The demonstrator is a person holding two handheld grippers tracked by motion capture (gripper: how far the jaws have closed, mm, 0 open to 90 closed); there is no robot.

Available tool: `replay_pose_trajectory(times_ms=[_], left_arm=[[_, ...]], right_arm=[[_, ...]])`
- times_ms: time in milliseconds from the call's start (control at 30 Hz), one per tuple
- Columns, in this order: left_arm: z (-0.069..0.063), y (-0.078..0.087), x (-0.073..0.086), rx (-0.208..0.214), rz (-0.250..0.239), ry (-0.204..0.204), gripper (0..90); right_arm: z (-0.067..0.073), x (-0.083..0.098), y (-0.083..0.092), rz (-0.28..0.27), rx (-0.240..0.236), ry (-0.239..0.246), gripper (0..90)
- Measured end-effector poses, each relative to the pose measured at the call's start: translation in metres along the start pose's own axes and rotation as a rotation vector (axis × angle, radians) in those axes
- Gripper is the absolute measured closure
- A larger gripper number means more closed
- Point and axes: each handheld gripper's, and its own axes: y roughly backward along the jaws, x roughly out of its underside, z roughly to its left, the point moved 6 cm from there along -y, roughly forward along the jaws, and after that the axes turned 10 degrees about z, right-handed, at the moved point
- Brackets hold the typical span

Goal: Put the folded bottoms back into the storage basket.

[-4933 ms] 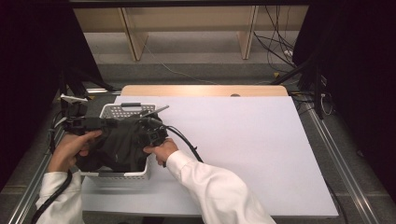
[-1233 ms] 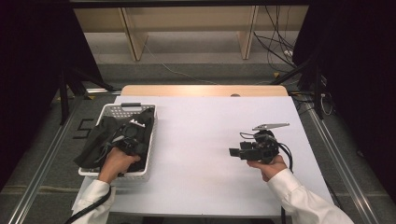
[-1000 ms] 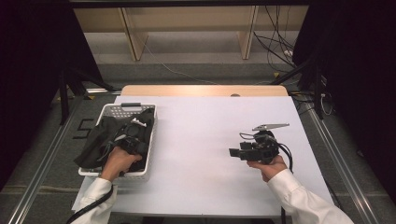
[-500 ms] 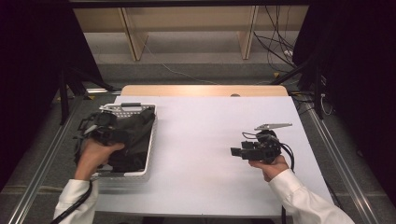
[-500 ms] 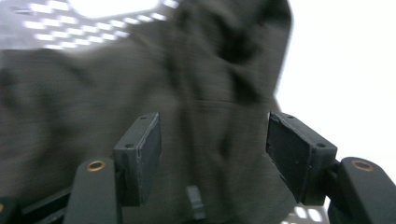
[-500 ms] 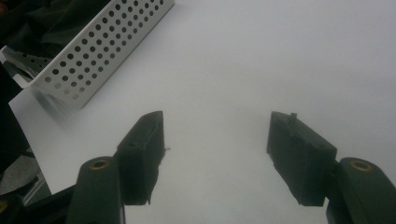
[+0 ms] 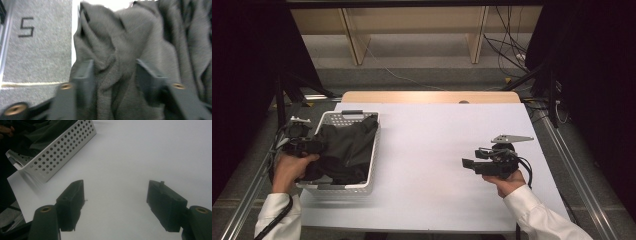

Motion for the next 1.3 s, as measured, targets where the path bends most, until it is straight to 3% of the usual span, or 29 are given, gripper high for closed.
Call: replay_pose_trajectory(times_ms=[67, 133, 167, 267, 367, 467, 633, 733, 833, 967, 1133, 1233, 1300], left_arm=[[-0.003, -0.009, 0.003, 0.014, 0.038, -0.003, 64.7], [-0.008, -0.02, 0.005, 0.048, 0.07, 0.02, 69.5], [-0.01, -0.026, 0.007, 0.046, 0.095, 0.019, 71.3], [-0.021, -0.039, 0.009, -0.012, 0.133, 0.0, 71.6], [-0.024, -0.046, 0.007, -0.036, 0.144, -0.007, 69.2], [-0.018, -0.054, 0.008, 0.01, 0.143, 0.051, 67.1], [-0.02, -0.04, 0.005, 0.082, 0.144, 0.038, 48.9], [-0.02, -0.022, 0.001, 0.099, 0.109, 0.038, 37.6], [-0.023, 0.001, -0.006, 0.081, 0.038, 0.035, 33.2], [-0.034, 0.021, -0.012, 0.078, -0.037, 0.022, 29.3], [-0.053, 0.027, -0.016, 0.121, -0.086, -0.005, 24.0], [-0.064, 0.025, -0.017, 0.111, -0.108, -0.035, 23.2], [-0.071, 0.026, -0.017, 0.131, -0.121, -0.049, 22.6]], right_arm=[[0.001, 0.002, 0.001, -0.005, 0.002, 0.004, 30.5], [0.001, 0.004, 0.001, -0.004, 0.004, 0.012, 30.6], [0.002, 0.005, 0.001, -0.002, 0.005, 0.014, 30.6], [0.003, 0.008, -0.001, 0.008, 0.012, 0.028, 30.6], [0.003, 0.009, -0.002, 0.014, 0.015, 0.031, 30.7], [0.004, 0.009, -0.001, 0.013, 0.016, 0.035, 30.8], [0.004, 0.009, 0.0, 0.012, 0.024, 0.04, 30.9], [0.003, 0.009, 0.001, 0.009, 0.03, 0.039, 30.9], [0.002, 0.009, 0.002, -0.001, 0.032, 0.039, 30.8], [0.002, 0.008, 0.004, -0.013, 0.035, 0.035, 30.7], [0.002, 0.007, 0.006, -0.036, 0.047, 0.04, 30.2], [0.002, 0.007, 0.008, -0.05, 0.048, 0.038, 29.9], [0.002, 0.007, 0.009, -0.055, 0.049, 0.041, 29.5]])
